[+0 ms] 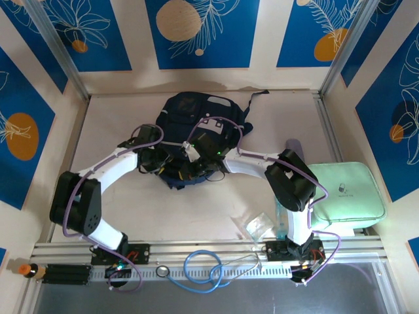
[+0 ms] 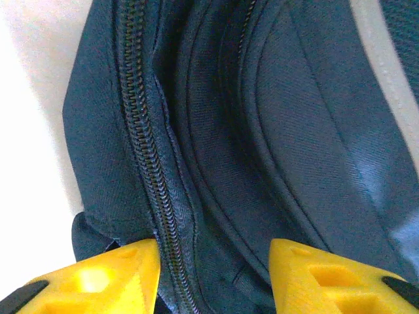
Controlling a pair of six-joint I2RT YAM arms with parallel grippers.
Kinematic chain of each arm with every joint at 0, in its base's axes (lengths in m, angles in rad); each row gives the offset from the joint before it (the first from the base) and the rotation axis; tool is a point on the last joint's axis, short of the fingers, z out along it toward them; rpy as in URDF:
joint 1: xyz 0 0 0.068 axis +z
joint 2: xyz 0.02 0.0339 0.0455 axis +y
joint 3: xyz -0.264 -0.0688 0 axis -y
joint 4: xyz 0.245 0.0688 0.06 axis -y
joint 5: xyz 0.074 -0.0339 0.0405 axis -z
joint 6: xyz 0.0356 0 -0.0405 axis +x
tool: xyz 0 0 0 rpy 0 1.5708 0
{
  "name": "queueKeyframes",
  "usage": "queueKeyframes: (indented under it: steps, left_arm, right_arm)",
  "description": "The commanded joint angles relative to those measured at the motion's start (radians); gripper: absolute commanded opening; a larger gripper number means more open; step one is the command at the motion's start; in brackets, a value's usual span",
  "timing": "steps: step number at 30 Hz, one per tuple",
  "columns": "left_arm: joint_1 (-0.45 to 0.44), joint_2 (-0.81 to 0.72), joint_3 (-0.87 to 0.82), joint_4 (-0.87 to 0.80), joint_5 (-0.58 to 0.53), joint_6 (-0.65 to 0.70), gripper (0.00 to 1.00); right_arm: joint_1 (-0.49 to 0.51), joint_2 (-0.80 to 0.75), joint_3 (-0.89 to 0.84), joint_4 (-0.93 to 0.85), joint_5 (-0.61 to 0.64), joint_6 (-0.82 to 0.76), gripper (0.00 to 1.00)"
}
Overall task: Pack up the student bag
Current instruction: Zip the student bag at the top-center of the table.
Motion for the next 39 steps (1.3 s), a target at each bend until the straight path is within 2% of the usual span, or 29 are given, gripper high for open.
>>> queueKeyframes:
  steps: [1,10,13,23,28,33,39]
  left_arm:
    - [-0.011,0.014,-0.001,0.016,0.007,-0.045,0.46]
    - [-0.012,-0.012,-0.009,-0.097,-0.079,-0.056,0.42]
    - [-0.013,-0.038,-0.026,-0.087,-0.109,-0.079,0.41]
    - [-0.020,0.009,-0.021,-0.077,-0.103,-0.104,0.40]
    - [-0.020,0.038,-0.014,-0.038,-0.117,-0.087,0.29]
    - [-0.020,0.036,-0.059,0.070,-0.146,-0.114,0.19]
    - [-0.019,0.056,-0.051,0.084,-0.159,-0.117,0.02]
  right_arm:
    - [0.010,-0.009,0.011,0.005,0.014,0.006,0.00]
    - [0.010,-0.016,0.008,-0.004,0.037,0.005,0.00]
    - [0.012,-0.015,0.007,-0.005,0.043,0.006,0.00]
    - [0.013,-0.017,0.009,-0.014,0.057,0.003,0.00]
    - [0.020,-0.023,0.017,-0.058,0.082,-0.015,0.00]
    - [0.032,-0.055,-0.006,-0.115,0.129,-0.042,0.00]
    - [0.041,-0.096,-0.038,-0.168,0.191,-0.042,0.00]
